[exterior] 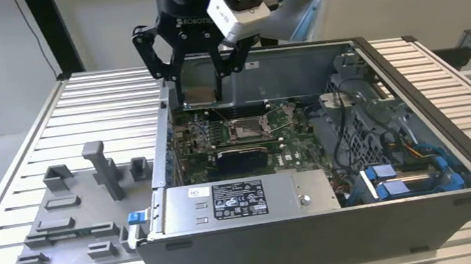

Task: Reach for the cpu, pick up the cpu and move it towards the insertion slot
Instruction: 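Pick up the cpu and move it towards the insertion slot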

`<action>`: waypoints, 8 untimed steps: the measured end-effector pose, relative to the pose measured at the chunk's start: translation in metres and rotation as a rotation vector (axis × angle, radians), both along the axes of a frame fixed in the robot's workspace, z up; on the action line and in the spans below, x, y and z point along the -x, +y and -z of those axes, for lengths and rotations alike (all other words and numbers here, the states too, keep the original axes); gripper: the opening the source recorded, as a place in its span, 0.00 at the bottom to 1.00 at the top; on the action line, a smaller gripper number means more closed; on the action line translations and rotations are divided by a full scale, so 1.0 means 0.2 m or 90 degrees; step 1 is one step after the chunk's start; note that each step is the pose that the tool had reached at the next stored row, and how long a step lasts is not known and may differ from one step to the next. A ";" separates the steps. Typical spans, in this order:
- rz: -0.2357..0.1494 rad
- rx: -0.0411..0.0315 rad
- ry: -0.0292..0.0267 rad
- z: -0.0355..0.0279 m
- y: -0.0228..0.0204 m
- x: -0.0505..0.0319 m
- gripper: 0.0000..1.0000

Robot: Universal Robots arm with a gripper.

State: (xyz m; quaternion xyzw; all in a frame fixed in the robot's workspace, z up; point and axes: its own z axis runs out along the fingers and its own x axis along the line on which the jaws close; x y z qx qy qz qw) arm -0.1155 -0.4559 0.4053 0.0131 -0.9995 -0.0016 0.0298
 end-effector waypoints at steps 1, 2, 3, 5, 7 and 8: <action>0.000 0.0000 0.0004 0.000 0.000 -0.019 0.00; 0.000 0.0000 0.0011 0.000 0.000 -0.040 0.00; 0.000 -0.0001 0.0021 0.000 0.000 -0.062 0.00; 0.000 -0.0001 0.0041 0.000 0.000 -0.107 0.00; 0.000 0.0000 0.0061 0.000 0.000 -0.153 0.00; 0.000 0.0000 0.0070 0.000 0.000 -0.176 0.00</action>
